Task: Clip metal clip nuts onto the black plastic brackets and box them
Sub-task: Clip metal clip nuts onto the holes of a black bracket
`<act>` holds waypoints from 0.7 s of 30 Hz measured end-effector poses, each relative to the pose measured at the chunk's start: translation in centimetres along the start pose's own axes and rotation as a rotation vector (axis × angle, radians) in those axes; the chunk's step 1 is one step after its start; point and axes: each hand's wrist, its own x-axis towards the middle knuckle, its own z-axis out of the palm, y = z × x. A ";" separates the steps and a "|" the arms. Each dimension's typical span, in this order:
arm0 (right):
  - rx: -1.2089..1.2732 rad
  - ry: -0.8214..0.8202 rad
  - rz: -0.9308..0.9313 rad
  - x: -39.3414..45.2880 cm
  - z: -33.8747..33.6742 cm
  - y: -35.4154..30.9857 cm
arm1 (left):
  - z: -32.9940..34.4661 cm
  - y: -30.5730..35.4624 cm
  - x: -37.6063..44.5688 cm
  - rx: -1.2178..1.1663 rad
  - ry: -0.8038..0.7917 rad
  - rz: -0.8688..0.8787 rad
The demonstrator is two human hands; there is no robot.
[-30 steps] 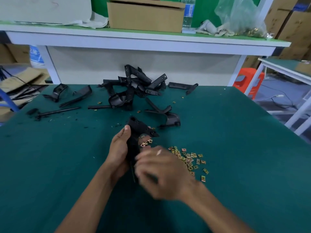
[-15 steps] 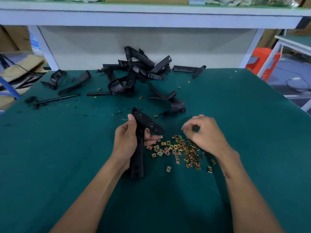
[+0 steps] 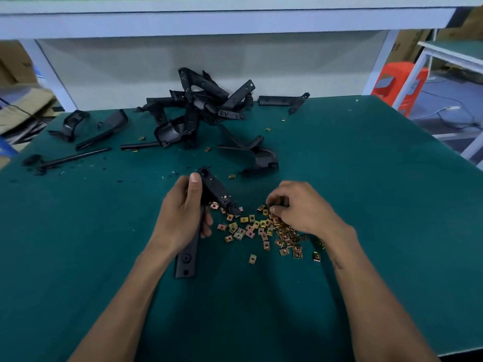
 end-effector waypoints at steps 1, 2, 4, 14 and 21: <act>0.005 0.004 0.006 0.0 0.1 0.0 | -0.1 0.0 -0.1 0.004 -0.016 0.006; 0.013 0.008 0.016 0.0 0.1 -0.1 | -0.2 0.0 -0.1 0.007 -0.032 0.018; 0.038 0.015 0.040 0.0 0.2 -0.1 | -0.4 0.0 -0.1 0.036 -0.073 0.046; 0.461 0.442 -0.112 -0.6 -0.1 -2.1 | 0.0 0.1 0.3 0.319 0.026 0.169; 0.703 0.315 -0.205 -0.5 1.9 -5.2 | 1.0 0.9 -0.2 0.701 0.267 0.326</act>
